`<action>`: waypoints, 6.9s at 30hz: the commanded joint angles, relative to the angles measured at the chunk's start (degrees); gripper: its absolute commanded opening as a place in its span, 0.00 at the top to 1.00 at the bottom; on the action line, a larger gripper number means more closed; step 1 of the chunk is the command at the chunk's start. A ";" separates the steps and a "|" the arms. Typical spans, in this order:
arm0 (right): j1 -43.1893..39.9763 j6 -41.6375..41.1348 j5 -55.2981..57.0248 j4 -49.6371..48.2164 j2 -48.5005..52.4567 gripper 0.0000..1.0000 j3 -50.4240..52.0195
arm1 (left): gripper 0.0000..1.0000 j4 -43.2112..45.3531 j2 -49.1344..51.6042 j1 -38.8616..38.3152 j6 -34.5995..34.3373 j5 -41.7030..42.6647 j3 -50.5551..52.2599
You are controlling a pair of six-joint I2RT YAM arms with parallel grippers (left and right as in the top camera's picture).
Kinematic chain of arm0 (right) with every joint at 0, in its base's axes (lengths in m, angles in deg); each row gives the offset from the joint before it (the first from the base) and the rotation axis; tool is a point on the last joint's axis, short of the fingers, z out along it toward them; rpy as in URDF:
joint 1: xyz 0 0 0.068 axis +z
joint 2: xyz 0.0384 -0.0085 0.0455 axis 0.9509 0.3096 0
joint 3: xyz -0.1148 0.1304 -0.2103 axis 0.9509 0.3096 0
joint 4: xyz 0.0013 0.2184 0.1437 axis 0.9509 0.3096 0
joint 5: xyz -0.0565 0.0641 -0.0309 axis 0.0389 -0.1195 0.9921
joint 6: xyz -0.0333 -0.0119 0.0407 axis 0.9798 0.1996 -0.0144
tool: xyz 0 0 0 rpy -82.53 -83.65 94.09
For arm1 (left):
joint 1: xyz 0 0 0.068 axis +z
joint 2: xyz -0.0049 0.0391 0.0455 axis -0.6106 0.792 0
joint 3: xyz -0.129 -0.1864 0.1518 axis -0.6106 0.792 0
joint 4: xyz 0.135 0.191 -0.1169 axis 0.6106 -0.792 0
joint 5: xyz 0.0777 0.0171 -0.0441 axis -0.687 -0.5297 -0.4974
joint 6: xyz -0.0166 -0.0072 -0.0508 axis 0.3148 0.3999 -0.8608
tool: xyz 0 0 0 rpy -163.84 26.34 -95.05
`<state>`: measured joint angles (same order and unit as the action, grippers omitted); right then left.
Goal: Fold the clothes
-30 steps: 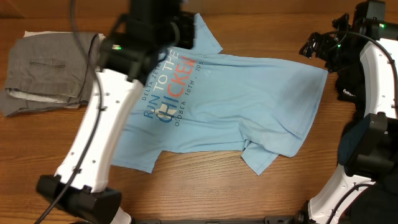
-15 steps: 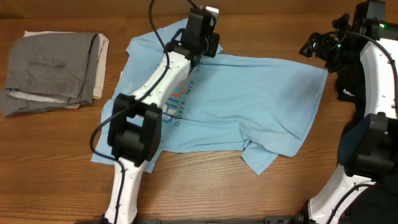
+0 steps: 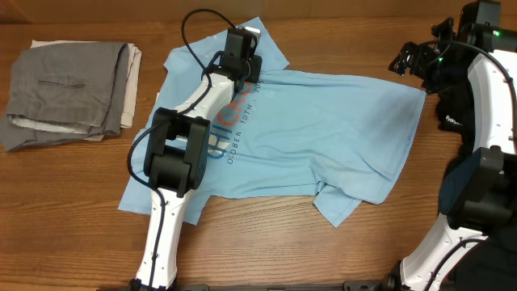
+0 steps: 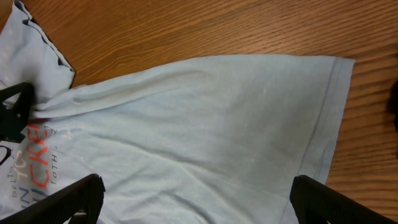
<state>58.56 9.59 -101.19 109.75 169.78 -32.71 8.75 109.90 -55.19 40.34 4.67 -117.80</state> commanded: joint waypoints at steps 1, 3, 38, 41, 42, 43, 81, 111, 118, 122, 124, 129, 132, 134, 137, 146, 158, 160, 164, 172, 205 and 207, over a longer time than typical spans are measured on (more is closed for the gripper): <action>-0.13 -0.17 -0.33 -0.24 -0.48 0.00 -1.51 | 0.96 1.31 4.02 1.14 1.07 -0.26 -0.22; -0.13 -0.17 -0.33 -0.24 -0.48 0.00 -1.51 | 0.96 4.07 6.16 1.84 1.09 -0.28 -0.22; -0.13 -0.17 -0.33 -0.24 -0.48 0.00 -1.51 | 0.00 -65.11 -38.27 4.24 -24.52 -8.41 -15.91; -0.13 -0.17 -0.33 -0.24 -0.48 0.00 -1.51 | 0.02 -71.97 -40.35 3.15 -24.76 -8.44 -15.89; -0.13 -0.17 -0.33 -0.24 -0.48 0.00 -1.51 | 0.02 -73.42 -41.13 2.80 -24.76 -8.39 -15.91; -0.13 -0.17 -0.33 -0.24 -0.48 0.00 -1.51 | 0.02 -74.82 -42.18 2.36 -24.98 -8.41 -15.91; 1.33 -12.50 -1.29 28.61 -21.38 0.96 3.93 | 0.00 -86.73 -57.27 -1.97 -25.57 -5.25 -13.31; 23.34 -37.79 1.01 -23.41 -32.11 0.96 73.44 | 0.00 -83.80 -40.48 -0.92 -25.75 -7.13 -13.29; 25.99 -46.34 14.16 -20.52 -31.91 0.96 73.57 | 0.00 -83.12 -39.36 4.20 -24.41 -7.10 -13.29; 25.97 -48.09 14.78 -20.22 -31.91 0.96 73.88 | 0.00 -83.14 -39.36 7.41 -22.97 -6.64 -13.29; 25.92 -48.94 15.43 -19.96 -31.91 0.96 74.38 | 0.00 -83.32 -39.36 9.46 -22.25 -6.47 -13.29; 21.00 -59.84 19.23 -16.28 -31.91 0.96 75.34 | 0.00 -83.30 -39.36 14.93 -21.00 -3.50 -13.29; 15.69 -59.78 19.21 -15.85 -31.91 0.96 75.32 | 0.00 -83.30 -39.36 17.70 -20.50 -2.08 -13.29; 9.46 -57.31 19.30 -15.82 -31.91 0.96 75.17 | 0.00 -83.32 -39.36 19.58 -20.48 -1.95 -13.29; 0.07 -51.52 19.43 -15.39 -31.91 0.96 74.40 | 0.00 -83.30 -39.36 21.31 -20.11 -1.92 -13.29; -13.77 -41.86 22.82 -12.48 -31.91 0.96 73.18 | 0.00 -83.58 -39.47 21.73 -15.37 5.77 -13.29; -13.92 -39.08 19.61 0.76 -31.93 0.96 61.94 | 0.00 -86.73 -47.32 21.73 -15.04 7.06 -13.27; -13.46 -35.65 16.63 3.74 -32.11 0.96 58.75 | 0.00 -86.75 -51.32 21.64 -15.04 8.37 -12.39; -9.70 -26.91 7.52 5.20 -32.20 0.96 56.26 | 0.00 -86.71 -56.48 21.75 -15.04 8.28 -7.04; 7.17 -31.01 11.15 6.97 -32.20 0.80 55.67 | 0.00 -73.75 -69.07 25.49 -15.91 9.51 22.99; -14.21 -32.54 10.03 -8.72 -32.17 0.34 74.20 | 0.00 -56.48 -67.52 28.04 -15.04 14.16 49.55; -14.21 -33.90 10.38 -10.67 -32.17 0.33 75.67 | 0.00 -56.48 -67.52 28.04 -15.02 14.14 49.55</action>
<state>44.31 -23.76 -91.66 100.94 138.00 40.57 -47.77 42.28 -27.46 24.24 18.13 -68.51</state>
